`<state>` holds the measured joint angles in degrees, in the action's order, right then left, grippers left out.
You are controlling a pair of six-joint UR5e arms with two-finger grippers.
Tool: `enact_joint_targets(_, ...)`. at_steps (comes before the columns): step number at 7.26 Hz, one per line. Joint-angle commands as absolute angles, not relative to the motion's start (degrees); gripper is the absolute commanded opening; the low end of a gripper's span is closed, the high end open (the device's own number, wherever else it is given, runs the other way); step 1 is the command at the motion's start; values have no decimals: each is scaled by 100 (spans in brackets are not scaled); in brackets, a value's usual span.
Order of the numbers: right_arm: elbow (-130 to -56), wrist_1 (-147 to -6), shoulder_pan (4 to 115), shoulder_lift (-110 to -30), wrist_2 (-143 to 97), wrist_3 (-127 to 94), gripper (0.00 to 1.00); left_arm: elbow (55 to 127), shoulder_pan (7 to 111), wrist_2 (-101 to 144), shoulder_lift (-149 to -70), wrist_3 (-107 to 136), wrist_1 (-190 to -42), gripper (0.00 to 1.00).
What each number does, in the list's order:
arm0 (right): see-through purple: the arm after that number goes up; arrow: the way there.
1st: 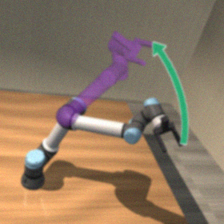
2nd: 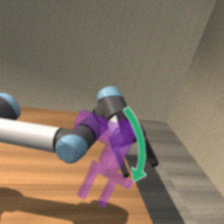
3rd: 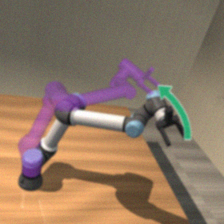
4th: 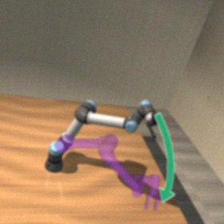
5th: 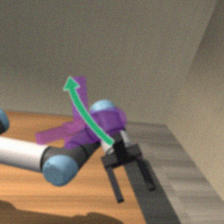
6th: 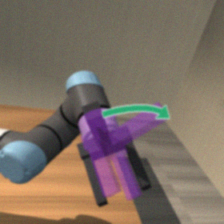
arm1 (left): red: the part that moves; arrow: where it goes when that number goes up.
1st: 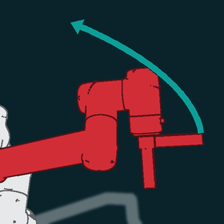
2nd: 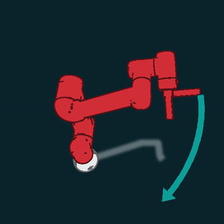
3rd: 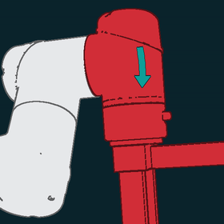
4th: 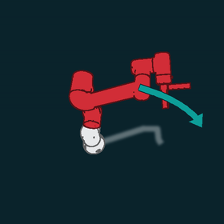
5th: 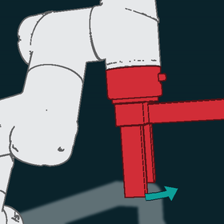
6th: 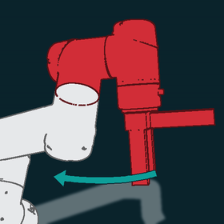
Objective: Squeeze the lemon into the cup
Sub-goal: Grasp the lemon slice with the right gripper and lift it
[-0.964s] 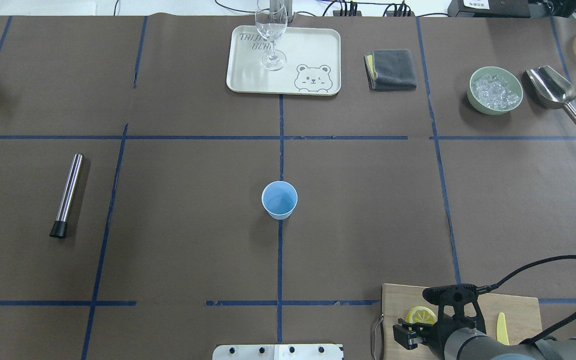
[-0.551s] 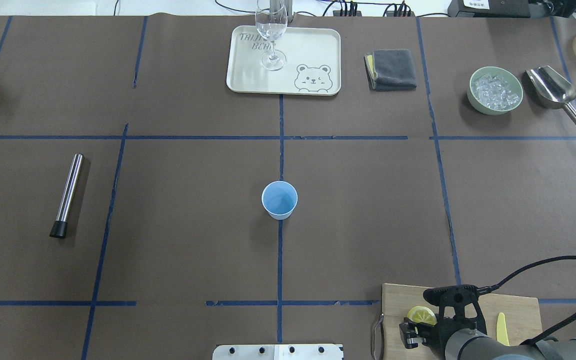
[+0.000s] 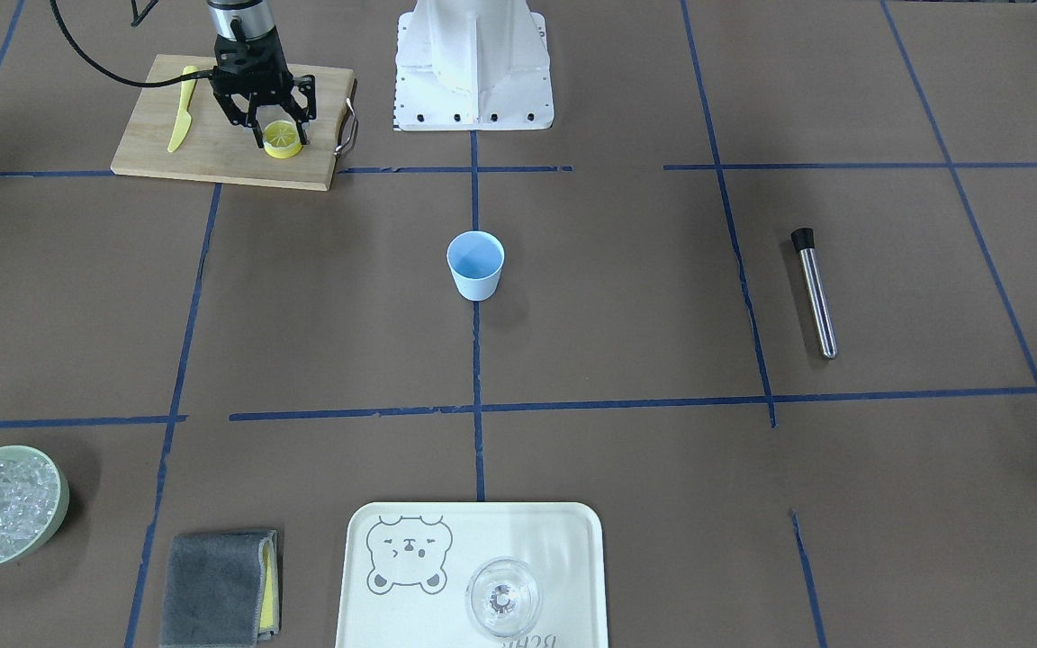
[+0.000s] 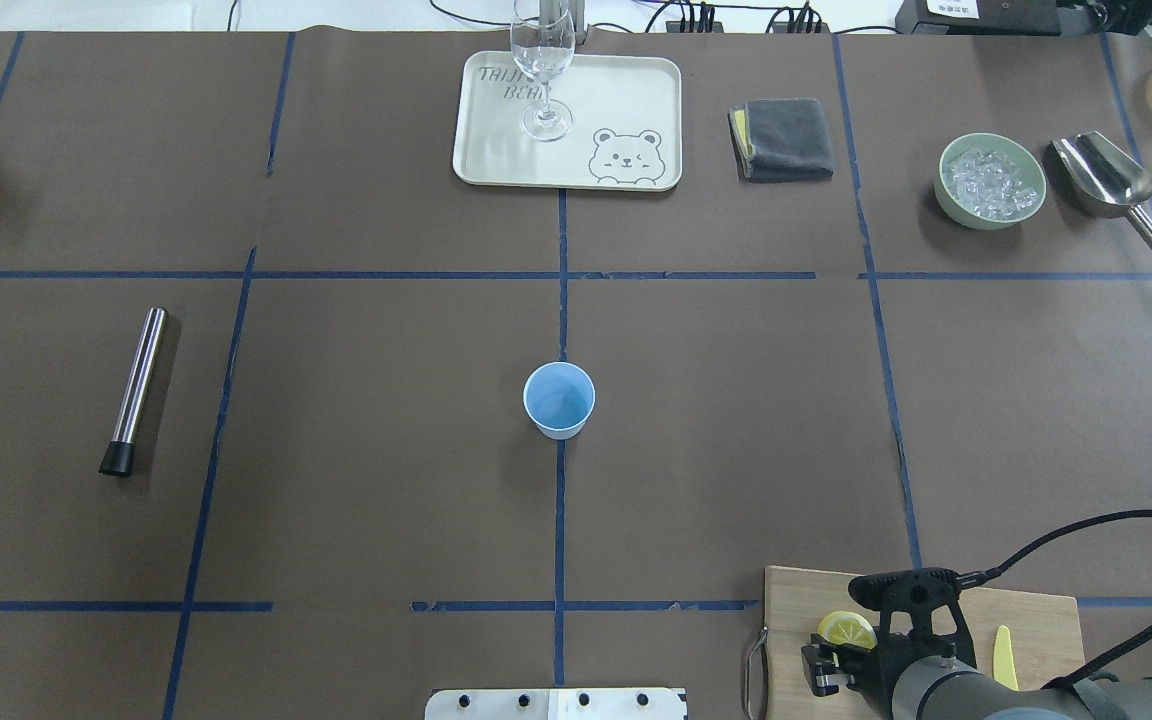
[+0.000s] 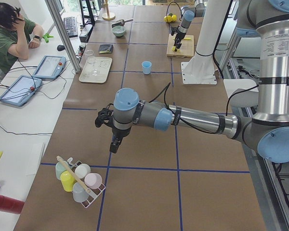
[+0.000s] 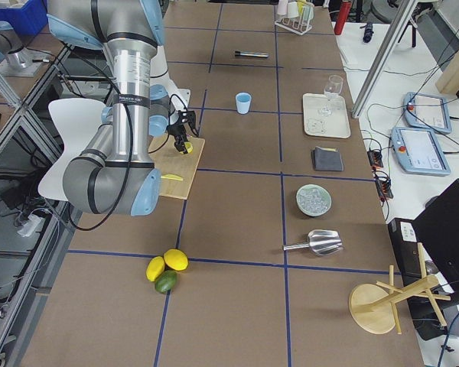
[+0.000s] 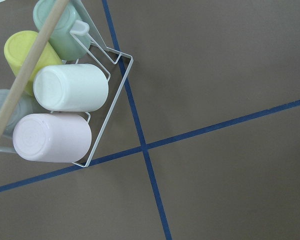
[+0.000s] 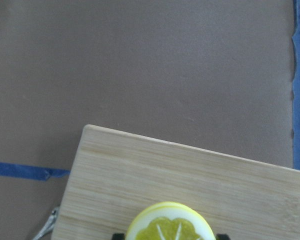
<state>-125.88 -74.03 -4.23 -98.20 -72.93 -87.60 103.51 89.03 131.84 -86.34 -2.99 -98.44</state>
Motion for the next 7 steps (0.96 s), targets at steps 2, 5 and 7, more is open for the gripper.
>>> enact_joint_targets(2, -12901, -7548, -413, -9852, -7286, -8763, 18, 10354, 8903, 13184, -8631, -299, -9844, 100)
enact_joint_targets(5, -13832, -8488, -274, -9783, -7469, -8754, 19, 10345, 8903, 13184, -8622, -299, -9835, 100)
enact_joint_targets(7, -13913, -8961, 278, -9355, -7969, -8737, 19, 10353, 8903, 13184, -8587, -299, -9835, 100)
